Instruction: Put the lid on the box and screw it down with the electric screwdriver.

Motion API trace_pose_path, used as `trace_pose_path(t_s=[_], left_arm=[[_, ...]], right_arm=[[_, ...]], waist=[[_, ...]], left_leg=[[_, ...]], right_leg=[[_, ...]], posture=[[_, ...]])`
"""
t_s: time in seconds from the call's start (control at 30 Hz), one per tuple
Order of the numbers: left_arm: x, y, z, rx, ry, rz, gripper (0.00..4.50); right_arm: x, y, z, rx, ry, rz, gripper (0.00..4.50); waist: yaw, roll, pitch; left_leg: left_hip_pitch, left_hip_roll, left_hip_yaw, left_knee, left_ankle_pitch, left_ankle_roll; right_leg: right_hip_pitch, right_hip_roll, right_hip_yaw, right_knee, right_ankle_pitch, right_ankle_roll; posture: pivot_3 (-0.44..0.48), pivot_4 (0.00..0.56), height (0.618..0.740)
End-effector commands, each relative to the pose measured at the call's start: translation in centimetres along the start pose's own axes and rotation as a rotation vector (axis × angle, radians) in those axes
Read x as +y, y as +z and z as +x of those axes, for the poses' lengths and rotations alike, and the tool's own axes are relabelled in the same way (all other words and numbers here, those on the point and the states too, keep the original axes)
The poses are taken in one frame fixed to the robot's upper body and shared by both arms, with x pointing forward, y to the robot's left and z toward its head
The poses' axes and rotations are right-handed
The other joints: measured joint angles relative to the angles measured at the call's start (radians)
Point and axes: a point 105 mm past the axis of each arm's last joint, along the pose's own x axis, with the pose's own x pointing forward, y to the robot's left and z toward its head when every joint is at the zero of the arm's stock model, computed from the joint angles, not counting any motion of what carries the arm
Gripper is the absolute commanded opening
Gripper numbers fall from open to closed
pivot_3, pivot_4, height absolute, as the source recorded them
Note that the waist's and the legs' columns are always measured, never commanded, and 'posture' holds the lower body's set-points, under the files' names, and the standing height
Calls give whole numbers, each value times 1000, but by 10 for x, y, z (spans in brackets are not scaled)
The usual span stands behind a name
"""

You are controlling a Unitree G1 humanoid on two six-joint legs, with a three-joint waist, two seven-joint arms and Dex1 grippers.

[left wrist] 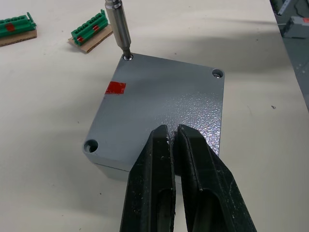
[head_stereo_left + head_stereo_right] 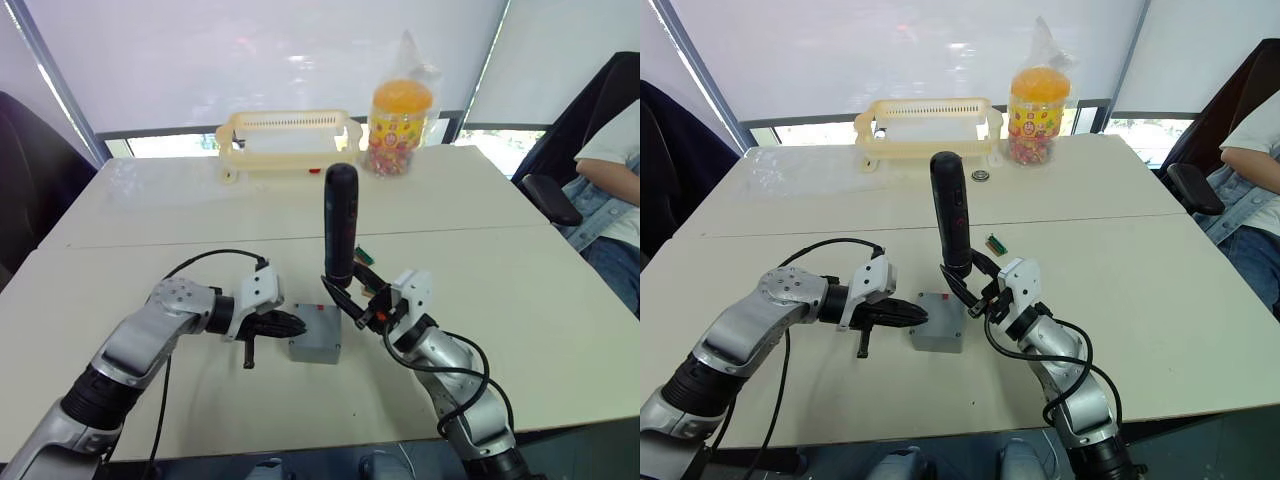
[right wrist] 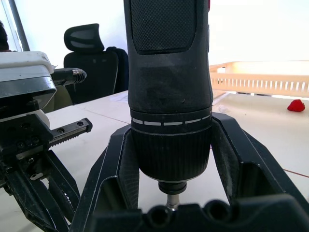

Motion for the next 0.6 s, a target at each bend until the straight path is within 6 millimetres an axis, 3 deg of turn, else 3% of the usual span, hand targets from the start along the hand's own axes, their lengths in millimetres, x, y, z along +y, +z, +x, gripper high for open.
trace_pose_path(t_s=[0.03,0.43,0.5,0.6], left_arm=[[-2,-5,1,20,-2,-12,260],[-2,-6,2,20,-4,-13,260],[-3,-7,3,23,-7,-14,260],[-4,-16,8,53,-23,-32,260]], right_arm=[[-2,-44,-15,182,-20,41,1719],[-7,-40,-14,166,-34,22,1719],[-9,-29,-12,129,-43,10,1719],[-18,13,-2,3,-59,-20,1719]], waist=[[0,0,0],[0,0,0],[1,0,0],[2,1,0]], left_leg=[[0,0,0,0,0,0],[1,1,-1,0,0,0],[1,1,-1,0,0,0],[1,1,-1,0,0,0]], right_leg=[[0,0,0,0,0,0],[2,0,0,-1,0,0],[2,0,-1,-1,0,0],[2,-1,-1,-1,-1,0]], posture=[[0,150,740],[0,150,740],[0,150,740],[0,150,740]])
